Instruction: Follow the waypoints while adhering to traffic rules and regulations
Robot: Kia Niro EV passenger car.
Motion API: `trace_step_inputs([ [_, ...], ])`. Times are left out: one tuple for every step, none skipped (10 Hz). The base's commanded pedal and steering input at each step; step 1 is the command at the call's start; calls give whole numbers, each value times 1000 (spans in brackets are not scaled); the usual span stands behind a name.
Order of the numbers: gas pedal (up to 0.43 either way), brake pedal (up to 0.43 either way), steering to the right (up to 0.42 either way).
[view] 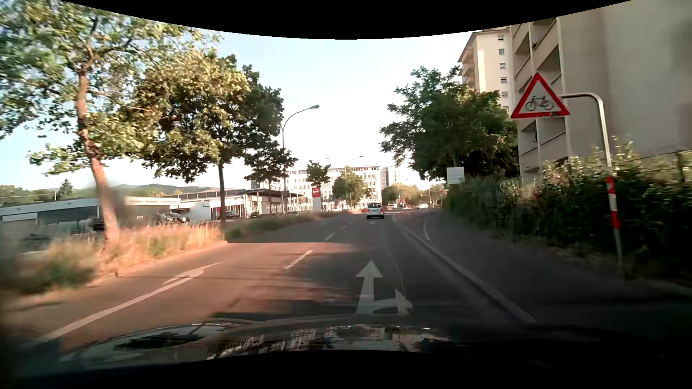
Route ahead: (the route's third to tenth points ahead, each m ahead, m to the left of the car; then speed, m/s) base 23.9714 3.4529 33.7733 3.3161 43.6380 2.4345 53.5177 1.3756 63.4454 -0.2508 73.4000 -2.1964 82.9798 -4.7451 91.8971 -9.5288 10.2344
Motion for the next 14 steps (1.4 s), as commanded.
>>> trace_step_inputs([
  [20,0,8],
  [20,0,6],
  [8,0,5],
  [0,0,3],
  [0,0,3],
  [0,0,3],
  [0,0,3],
  [0,0,3],
  [0,0,3],
  [0,0,3],
  [0,0,3],
  [0,0,3],
  [0,0,4],
  [0,0,8],
])
